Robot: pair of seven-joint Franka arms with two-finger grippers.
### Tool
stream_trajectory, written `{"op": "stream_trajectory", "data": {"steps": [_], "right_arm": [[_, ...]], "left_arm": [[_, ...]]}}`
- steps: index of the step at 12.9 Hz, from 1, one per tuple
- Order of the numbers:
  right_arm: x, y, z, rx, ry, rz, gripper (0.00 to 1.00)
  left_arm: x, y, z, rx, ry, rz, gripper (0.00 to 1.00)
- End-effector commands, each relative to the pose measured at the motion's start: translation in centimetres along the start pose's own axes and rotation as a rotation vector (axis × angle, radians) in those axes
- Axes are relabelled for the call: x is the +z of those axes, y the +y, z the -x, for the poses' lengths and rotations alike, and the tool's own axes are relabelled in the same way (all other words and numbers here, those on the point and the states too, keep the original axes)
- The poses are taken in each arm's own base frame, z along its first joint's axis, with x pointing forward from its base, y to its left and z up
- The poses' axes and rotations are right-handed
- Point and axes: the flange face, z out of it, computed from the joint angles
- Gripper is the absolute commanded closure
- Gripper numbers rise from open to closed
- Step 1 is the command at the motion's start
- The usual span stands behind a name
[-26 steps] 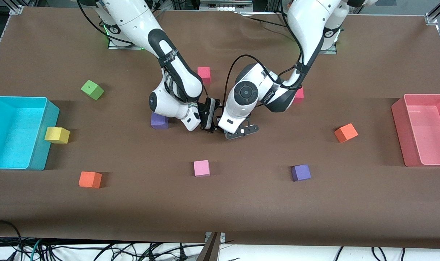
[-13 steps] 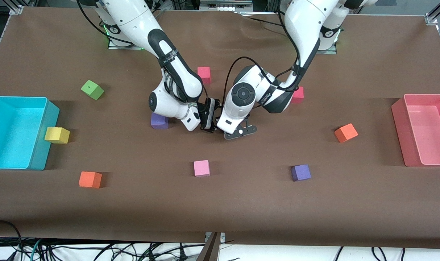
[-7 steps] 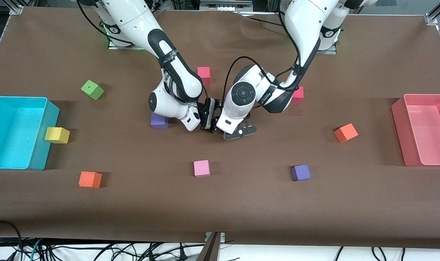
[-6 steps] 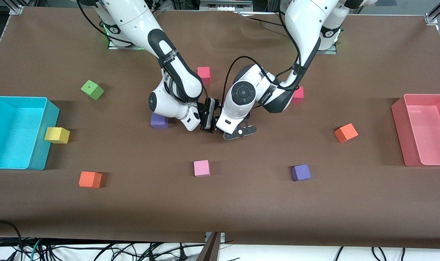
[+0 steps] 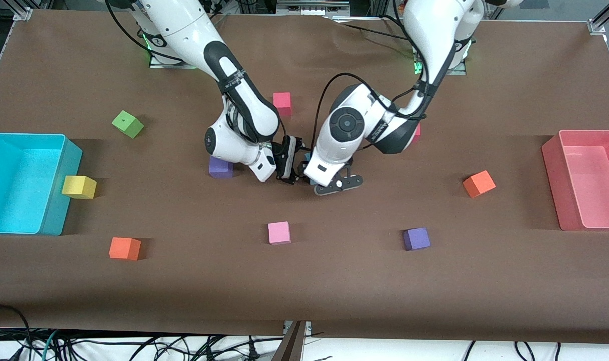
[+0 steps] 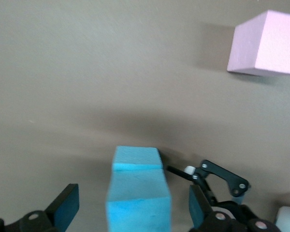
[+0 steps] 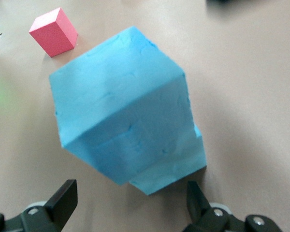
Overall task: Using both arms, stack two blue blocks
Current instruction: 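Open the left gripper and raise it while the right gripper releases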
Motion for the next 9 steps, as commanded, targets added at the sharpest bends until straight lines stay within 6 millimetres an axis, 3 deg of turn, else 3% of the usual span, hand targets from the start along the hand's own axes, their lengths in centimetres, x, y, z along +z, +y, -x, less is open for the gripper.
{"op": "stream_trajectory", "data": {"steps": [1, 2, 4, 6, 9], "right_arm": [[-2.0, -1.1, 0.7, -0.006, 0.012, -0.003, 0.00], [-2.9, -1.3, 0.9, -0.010, 0.013, -0.001, 0.00], [-4.5, -2.1, 1.5, 0.005, 0.008, 0.001, 0.00], [-6.3, -3.0, 1.8, 0.015, 0.007, 0.002, 0.00], [-9.8, -3.6, 1.9, 0.036, 0.018, 0.028, 0.00]], "left_arm": [[-4.9, -4.1, -2.0, 0.047, -0.012, -0.024, 0.00], [-7.0, -5.8, -2.9, 0.045, -0.010, -0.020, 0.00], [-12.3, -11.4, -5.2, 0.044, 0.010, -0.004, 0.00], [-16.8, -16.5, -6.2, 0.148, 0.012, -0.007, 0.00], [-21.2, -22.0, -6.6, 0.226, -0.008, -0.036, 0.00]]}}
